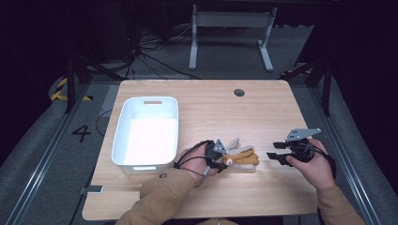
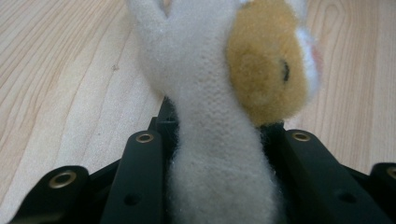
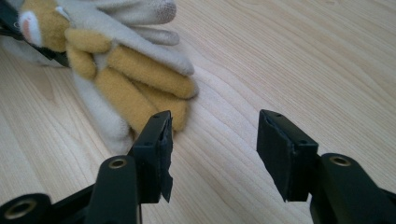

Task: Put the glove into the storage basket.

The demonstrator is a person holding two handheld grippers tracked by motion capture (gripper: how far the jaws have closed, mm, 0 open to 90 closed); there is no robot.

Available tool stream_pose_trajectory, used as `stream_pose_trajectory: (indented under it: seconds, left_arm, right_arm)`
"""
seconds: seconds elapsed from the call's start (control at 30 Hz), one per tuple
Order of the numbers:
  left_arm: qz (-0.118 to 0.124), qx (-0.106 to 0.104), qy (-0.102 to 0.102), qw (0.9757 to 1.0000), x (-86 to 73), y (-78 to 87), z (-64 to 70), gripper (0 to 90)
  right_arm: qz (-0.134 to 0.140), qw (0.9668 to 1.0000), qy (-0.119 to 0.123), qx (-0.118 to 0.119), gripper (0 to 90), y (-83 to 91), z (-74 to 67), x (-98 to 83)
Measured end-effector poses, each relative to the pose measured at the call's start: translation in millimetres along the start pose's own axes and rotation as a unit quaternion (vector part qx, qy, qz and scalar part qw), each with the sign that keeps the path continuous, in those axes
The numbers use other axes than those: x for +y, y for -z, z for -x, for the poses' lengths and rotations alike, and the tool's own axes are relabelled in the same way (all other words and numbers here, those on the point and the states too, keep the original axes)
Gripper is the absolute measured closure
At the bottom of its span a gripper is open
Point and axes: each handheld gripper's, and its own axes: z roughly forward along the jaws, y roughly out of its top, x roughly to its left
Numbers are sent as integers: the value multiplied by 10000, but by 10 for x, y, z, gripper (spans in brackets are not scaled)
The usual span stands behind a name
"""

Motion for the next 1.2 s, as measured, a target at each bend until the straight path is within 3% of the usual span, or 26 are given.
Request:
stream_pose_trajectory:
  seconds: [0.47, 0.9, 1.2]
  left_arm:
    - [-306, 183, 267, 9990, 127, 91, 8, 713]
    - [-273, 325, 679, 9968, 404, 501, -22, 724]
    - [-63, 450, 941, 9945, 525, 832, -84, 726]
  right_arm:
    - [43, 10000, -46, -23, 464, 14, 33, -11]
    - [72, 9999, -115, 12, 460, 7, 80, -15]
    - [72, 9999, -147, 12, 461, -29, 123, -10]
